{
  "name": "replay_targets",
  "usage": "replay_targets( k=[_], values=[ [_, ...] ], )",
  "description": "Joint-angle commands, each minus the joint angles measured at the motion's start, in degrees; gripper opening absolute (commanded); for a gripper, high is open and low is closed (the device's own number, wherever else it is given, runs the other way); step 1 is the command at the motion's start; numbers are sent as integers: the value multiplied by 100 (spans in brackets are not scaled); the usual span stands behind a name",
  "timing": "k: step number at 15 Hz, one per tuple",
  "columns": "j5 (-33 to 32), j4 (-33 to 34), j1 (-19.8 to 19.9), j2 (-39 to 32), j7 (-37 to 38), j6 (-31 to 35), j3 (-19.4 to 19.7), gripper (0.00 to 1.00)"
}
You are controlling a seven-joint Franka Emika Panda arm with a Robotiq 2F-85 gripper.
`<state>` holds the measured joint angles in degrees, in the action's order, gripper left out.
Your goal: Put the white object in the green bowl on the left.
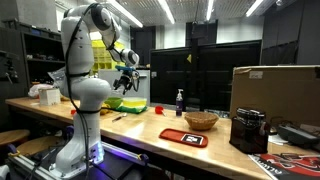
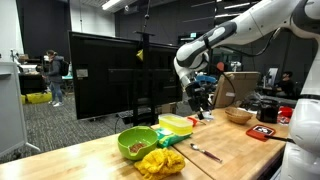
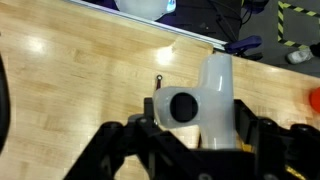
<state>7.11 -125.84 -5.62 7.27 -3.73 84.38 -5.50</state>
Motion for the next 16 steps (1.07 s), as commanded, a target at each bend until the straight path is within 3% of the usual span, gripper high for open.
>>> replay_targets(
  k=[1, 13, 14, 16],
  values=[
    [0, 12, -4, -9, 3, -13, 1, 74],
    [0, 12, -4, -19, 2, -13, 1, 74],
    [0, 12, -4, -19, 2, -13, 1, 49],
    [-13, 149, -12, -167, 12, 100, -13, 49]
  ],
)
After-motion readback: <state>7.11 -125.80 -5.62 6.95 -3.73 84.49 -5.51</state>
